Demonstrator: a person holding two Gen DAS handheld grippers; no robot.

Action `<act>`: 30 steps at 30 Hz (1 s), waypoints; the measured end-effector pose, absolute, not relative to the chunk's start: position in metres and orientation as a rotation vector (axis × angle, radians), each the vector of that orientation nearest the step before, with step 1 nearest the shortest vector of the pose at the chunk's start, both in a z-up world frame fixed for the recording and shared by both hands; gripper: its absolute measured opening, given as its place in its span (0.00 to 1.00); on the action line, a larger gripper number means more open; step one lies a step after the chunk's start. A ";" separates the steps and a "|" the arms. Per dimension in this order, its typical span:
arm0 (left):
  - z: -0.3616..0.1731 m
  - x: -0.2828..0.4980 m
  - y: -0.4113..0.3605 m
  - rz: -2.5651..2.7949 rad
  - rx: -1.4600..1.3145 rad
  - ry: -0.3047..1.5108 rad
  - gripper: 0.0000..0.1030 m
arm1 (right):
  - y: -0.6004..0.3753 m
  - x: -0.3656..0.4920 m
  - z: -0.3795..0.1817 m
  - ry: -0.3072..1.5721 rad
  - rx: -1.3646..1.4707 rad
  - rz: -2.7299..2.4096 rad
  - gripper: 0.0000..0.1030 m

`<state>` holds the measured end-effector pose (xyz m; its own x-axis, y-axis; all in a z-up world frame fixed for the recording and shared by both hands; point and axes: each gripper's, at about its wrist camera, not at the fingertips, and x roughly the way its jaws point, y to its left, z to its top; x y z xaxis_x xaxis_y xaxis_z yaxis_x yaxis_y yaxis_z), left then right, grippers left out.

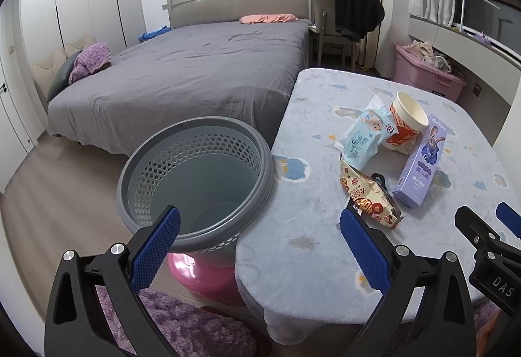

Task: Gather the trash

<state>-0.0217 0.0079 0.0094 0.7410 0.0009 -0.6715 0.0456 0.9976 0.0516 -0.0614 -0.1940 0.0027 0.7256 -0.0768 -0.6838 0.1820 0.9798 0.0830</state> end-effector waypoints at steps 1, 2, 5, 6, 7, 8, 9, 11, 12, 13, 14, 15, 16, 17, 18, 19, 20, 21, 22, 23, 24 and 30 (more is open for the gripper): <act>0.010 -0.022 0.008 -0.024 0.065 0.735 0.94 | -0.193 -0.062 0.004 0.743 0.147 -0.143 0.92; 0.011 -0.023 0.009 -0.023 0.064 0.733 0.94 | -0.193 -0.063 0.004 0.740 0.146 -0.143 0.92; 0.012 -0.025 0.010 -0.021 0.064 0.731 0.94 | -0.192 -0.065 0.006 0.737 0.146 -0.138 0.92; 0.012 -0.026 0.010 -0.021 0.064 0.731 0.94 | -0.191 -0.065 0.007 0.738 0.147 -0.135 0.92; 0.012 -0.025 0.010 -0.022 0.064 0.731 0.94 | -0.191 -0.067 0.008 0.738 0.146 -0.134 0.92; 0.012 -0.026 0.010 -0.022 0.064 0.731 0.94 | -0.190 -0.067 0.008 0.737 0.145 -0.134 0.92; 0.012 -0.026 0.011 -0.022 0.064 0.730 0.94 | -0.190 -0.068 0.008 0.736 0.145 -0.133 0.92; 0.013 -0.027 0.011 -0.021 0.064 0.728 0.94 | -0.190 -0.069 0.009 0.733 0.145 -0.130 0.92; 0.013 -0.028 0.012 -0.021 0.063 0.726 0.94 | -0.190 -0.070 0.009 0.731 0.144 -0.129 0.92; 0.013 -0.029 0.012 -0.020 0.064 0.725 0.94 | -0.189 -0.070 0.009 0.732 0.143 -0.127 0.92; 0.014 -0.029 0.012 -0.020 0.064 0.724 0.94 | -0.189 -0.070 0.010 0.732 0.143 -0.127 0.92; 0.014 -0.030 0.012 -0.019 0.064 0.723 0.94 | -0.189 -0.071 0.010 0.731 0.144 -0.127 0.92; 0.014 -0.030 0.012 -0.020 0.064 0.723 0.94 | -0.189 -0.071 0.010 0.731 0.144 -0.126 0.92; 0.014 -0.030 0.012 -0.019 0.064 0.723 0.94 | -0.189 -0.071 0.010 0.731 0.144 -0.127 0.92; 0.014 -0.030 0.012 -0.020 0.064 0.724 0.94 | -0.189 -0.071 0.010 0.731 0.143 -0.127 0.92; 0.014 -0.030 0.012 -0.020 0.064 0.724 0.94 | -0.189 -0.071 0.010 0.731 0.143 -0.127 0.92; 0.014 -0.030 0.012 -0.020 0.064 0.724 0.94 | -0.189 -0.071 0.010 0.731 0.144 -0.127 0.92; 0.015 -0.030 0.012 -0.020 0.064 0.723 0.94 | -0.189 -0.071 0.009 0.730 0.144 -0.127 0.92; 0.014 -0.030 0.012 -0.020 0.064 0.723 0.94 | -0.189 -0.071 0.010 0.729 0.144 -0.128 0.92; 0.014 -0.030 0.012 -0.020 0.064 0.723 0.94 | -0.189 -0.071 0.010 0.728 0.145 -0.128 0.92; 0.015 -0.030 0.012 -0.020 0.064 0.723 0.94 | -0.189 -0.071 0.010 0.727 0.146 -0.128 0.92; 0.015 -0.030 0.012 -0.020 0.064 0.723 0.94 | -0.189 -0.072 0.011 0.726 0.146 -0.128 0.92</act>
